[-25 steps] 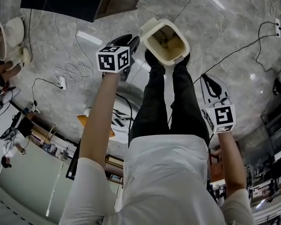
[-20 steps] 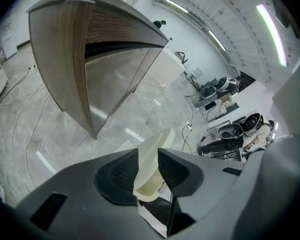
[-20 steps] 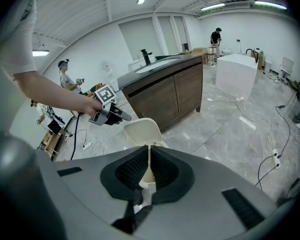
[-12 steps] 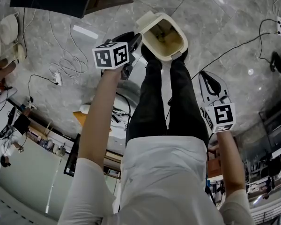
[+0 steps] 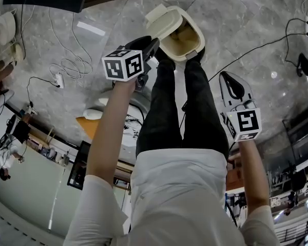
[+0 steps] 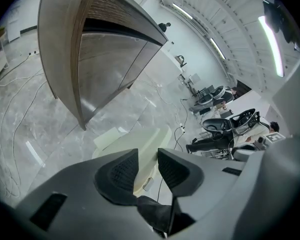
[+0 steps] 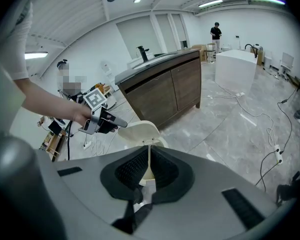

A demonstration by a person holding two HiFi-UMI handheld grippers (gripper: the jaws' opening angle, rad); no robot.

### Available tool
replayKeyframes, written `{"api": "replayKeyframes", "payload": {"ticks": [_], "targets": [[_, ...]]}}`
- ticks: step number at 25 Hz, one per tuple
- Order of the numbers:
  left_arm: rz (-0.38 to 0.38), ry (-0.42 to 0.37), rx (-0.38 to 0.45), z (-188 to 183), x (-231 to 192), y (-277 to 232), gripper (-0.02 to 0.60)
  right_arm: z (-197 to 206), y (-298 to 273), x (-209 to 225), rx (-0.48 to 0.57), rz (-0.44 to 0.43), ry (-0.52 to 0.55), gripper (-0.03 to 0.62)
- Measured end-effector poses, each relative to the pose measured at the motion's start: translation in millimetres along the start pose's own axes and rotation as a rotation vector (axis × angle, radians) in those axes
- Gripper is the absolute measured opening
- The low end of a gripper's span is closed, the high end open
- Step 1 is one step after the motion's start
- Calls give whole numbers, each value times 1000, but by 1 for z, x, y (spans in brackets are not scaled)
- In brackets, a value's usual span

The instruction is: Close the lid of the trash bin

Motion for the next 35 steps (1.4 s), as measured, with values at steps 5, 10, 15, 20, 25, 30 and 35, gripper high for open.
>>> {"api": "replayKeyframes", "payload": {"ticks": [5, 10, 15, 20, 25, 30, 35], "targets": [[24, 3, -9, 22, 13, -8, 129, 10, 0, 6, -11, 6, -19, 35], [49, 5, -28, 46, 21, -19, 129, 22, -3, 10, -17, 5, -34, 35], [51, -36, -56, 67, 29, -29, 129, 34, -4, 13, -25, 9, -58, 35], [44, -81, -82, 86, 33, -43, 129, 49, -11, 15, -39, 5, -77, 34], [41, -147, -122, 106, 40, -57, 129, 59, -15, 18, -47, -6, -85, 35], [39, -164, -158, 125, 39, -73, 129, 66, -25, 23, -50, -7, -97, 35], [24, -147, -177, 144, 38, -90, 129, 74, -31, 26, -52, -18, -100, 35]]}}
Point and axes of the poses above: the fingertips, and each gripper's own axes: y backward along the fingers, x to its right, z out of its underside, the point moved 5 cm from there along y, backward along the fingers, and after that the axes turned 5 degrees about x, right-handed, at the moved point
